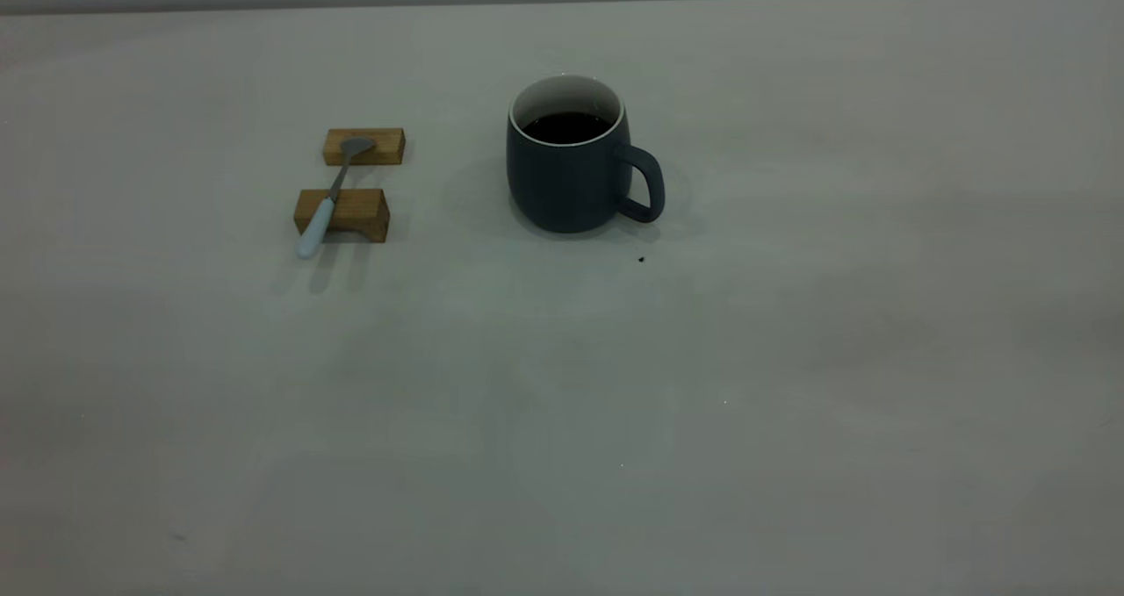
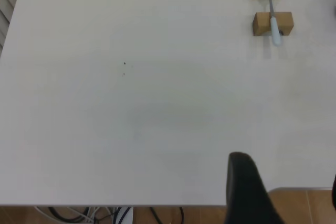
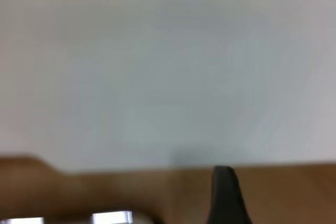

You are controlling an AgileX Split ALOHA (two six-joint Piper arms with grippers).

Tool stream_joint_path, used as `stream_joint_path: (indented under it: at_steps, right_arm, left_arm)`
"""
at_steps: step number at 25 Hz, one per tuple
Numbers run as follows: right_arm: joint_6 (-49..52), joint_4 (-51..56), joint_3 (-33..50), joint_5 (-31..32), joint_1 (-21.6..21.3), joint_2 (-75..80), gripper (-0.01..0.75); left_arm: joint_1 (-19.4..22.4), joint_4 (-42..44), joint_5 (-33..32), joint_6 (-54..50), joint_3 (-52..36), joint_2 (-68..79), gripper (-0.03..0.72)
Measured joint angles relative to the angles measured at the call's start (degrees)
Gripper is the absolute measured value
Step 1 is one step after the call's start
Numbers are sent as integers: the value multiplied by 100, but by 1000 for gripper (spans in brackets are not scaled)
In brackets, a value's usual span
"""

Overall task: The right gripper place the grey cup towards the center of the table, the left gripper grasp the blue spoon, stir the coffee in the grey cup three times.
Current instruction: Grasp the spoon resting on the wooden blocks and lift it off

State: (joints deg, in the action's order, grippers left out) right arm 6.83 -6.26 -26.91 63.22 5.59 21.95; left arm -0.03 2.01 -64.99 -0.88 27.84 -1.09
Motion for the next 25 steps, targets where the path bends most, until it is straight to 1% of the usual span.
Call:
stream_joint_path:
  at_steps: [5, 9, 15, 25]
  right_arm:
    - [7, 0, 0, 98, -24, -1314, 541]
    - [14, 0, 0, 127, -29, -1966, 541]
    - [14, 0, 0, 150, -150, -2076, 541]
    - [9, 0, 0, 150, -150, -2076, 541]
  left_arm:
    - [0, 0, 0, 0, 0, 0, 465]
    - [0, 0, 0, 0, 0, 0, 465]
    - [0, 0, 0, 0, 0, 0, 465]
    - [0, 0, 0, 0, 0, 0, 465]
